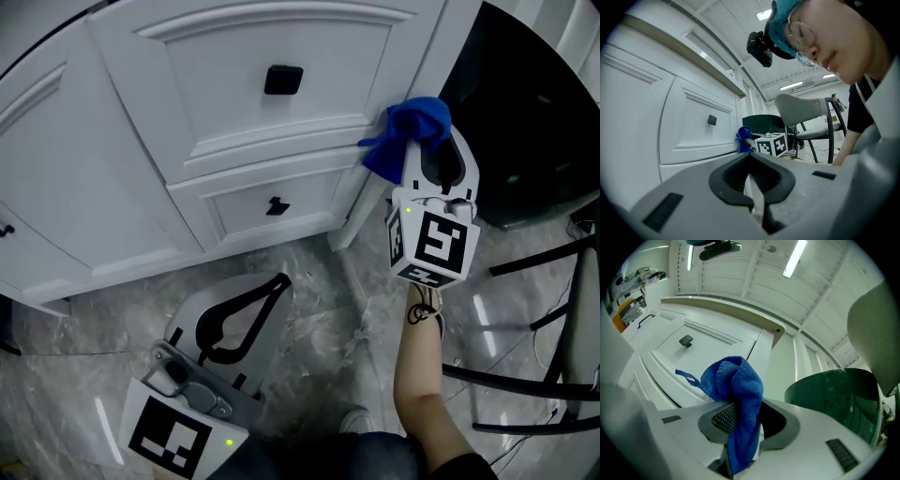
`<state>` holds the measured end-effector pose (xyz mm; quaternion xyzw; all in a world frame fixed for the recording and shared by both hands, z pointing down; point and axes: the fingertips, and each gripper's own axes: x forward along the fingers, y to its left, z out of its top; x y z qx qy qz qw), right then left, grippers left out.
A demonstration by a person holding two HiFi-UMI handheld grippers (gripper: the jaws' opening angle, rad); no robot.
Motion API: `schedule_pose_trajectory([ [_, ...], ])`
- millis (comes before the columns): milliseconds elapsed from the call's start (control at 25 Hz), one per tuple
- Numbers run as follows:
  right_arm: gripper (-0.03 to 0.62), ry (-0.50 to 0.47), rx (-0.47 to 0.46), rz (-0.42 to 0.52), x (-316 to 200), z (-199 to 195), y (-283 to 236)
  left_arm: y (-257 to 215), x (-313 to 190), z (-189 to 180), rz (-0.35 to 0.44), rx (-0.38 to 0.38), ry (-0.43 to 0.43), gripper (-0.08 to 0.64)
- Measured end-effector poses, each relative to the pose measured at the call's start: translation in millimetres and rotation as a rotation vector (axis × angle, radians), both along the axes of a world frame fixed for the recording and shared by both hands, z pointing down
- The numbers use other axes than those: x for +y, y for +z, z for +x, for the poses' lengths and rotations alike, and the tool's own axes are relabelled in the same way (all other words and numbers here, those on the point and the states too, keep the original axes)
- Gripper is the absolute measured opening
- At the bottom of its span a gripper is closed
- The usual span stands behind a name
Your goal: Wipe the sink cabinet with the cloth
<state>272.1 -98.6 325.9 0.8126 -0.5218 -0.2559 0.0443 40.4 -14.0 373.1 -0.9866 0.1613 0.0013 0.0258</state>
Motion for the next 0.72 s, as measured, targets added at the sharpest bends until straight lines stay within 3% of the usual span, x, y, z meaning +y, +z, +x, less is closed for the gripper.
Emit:
schedule_pose_trajectory([
  [280, 0.115, -0.025, 0.009, 0.017, 2, -11, -6, 16, -1, -4, -0.007, 0.01, -0.022, 0.003],
  [720, 0.115, 0.01, -0.002, -0.011, -2, -7, 34, 41, -30, -8, -0.036, 0.011, -0.147, 0.003],
])
